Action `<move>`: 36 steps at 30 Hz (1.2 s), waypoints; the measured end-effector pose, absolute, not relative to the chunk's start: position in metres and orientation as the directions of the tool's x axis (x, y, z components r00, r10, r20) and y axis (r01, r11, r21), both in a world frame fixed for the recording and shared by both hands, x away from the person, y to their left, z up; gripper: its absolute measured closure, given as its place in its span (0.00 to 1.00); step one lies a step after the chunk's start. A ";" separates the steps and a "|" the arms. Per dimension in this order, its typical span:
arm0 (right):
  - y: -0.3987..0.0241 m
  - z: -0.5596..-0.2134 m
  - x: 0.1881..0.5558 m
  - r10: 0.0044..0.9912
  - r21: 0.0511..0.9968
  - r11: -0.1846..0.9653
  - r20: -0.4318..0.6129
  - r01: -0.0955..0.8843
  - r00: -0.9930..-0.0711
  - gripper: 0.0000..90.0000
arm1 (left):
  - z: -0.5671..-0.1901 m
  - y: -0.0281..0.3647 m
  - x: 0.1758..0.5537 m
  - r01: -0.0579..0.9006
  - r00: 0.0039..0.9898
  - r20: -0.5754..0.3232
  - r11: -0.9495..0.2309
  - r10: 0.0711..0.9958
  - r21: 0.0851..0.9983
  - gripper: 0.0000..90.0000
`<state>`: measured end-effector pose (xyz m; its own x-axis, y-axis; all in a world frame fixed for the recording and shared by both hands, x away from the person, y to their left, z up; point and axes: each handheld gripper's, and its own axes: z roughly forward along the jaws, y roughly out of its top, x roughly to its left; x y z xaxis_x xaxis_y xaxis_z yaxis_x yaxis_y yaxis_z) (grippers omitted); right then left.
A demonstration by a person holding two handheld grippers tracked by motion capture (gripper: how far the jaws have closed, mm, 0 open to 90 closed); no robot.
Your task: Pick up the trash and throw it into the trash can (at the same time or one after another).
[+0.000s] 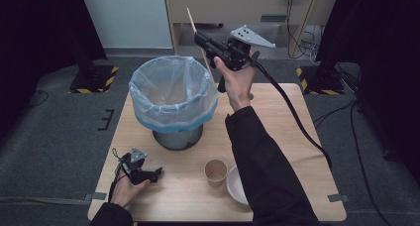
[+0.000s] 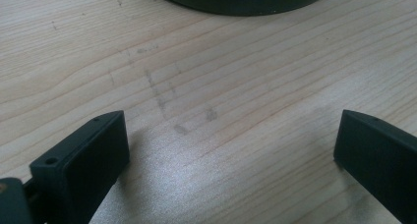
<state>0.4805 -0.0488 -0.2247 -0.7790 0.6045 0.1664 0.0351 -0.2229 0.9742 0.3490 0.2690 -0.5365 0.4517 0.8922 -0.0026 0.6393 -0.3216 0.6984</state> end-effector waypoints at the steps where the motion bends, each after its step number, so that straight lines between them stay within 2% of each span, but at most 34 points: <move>1: -0.049 -0.225 0.481 0.605 0.974 -0.223 0.166 0.035 -0.779 0.95 | -0.537 0.269 0.349 0.639 0.452 -0.003 -0.322 0.892 0.698 0.00; 15: -0.005 -0.237 0.501 0.577 0.971 -0.230 0.188 0.063 -0.795 0.95 | -0.537 0.269 0.349 0.638 0.454 -0.003 -0.323 0.891 0.699 0.00; 25: 0.022 -0.251 0.514 0.588 0.980 -0.187 0.164 0.064 -0.792 0.95 | -0.536 0.269 0.349 0.638 0.457 -0.003 -0.325 0.890 0.698 0.00; 27: 0.023 -0.253 0.516 0.593 0.981 -0.186 0.163 0.064 -0.788 0.92 | -0.536 0.268 0.349 0.638 0.458 -0.003 -0.326 0.889 0.698 0.00; 30: 0.023 -0.253 0.517 0.588 0.980 -0.186 0.171 0.074 -0.790 0.80 | -0.536 0.268 0.349 0.637 0.460 -0.002 -0.329 0.888 0.698 0.00; 33: 0.021 -0.251 0.516 0.587 0.980 -0.186 0.172 0.075 -0.791 0.75 | -0.536 0.268 0.349 0.637 0.460 -0.002 -0.328 0.888 0.698 0.00; 34: 0.019 -0.248 0.513 0.590 0.980 -0.188 0.171 0.072 -0.789 0.69 | -0.536 0.268 0.349 0.637 0.461 -0.002 -0.329 0.887 0.697 0.00; 35: 0.019 -0.248 0.513 0.590 0.980 -0.188 0.171 0.072 -0.789 0.69 | -0.536 0.268 0.349 0.637 0.461 -0.002 -0.329 0.887 0.697 0.00; 36: 0.013 -0.246 0.511 0.593 0.979 -0.192 0.175 0.072 -0.786 0.65 | -0.536 0.268 0.349 0.637 0.461 -0.002 -0.329 0.887 0.697 0.00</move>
<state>0.5106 0.0133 -0.2457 -0.7858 0.5933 0.1745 0.0720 -0.1925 0.9787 0.3489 0.2683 -0.5364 0.4613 0.8873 -0.0020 0.6365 -0.3293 0.6974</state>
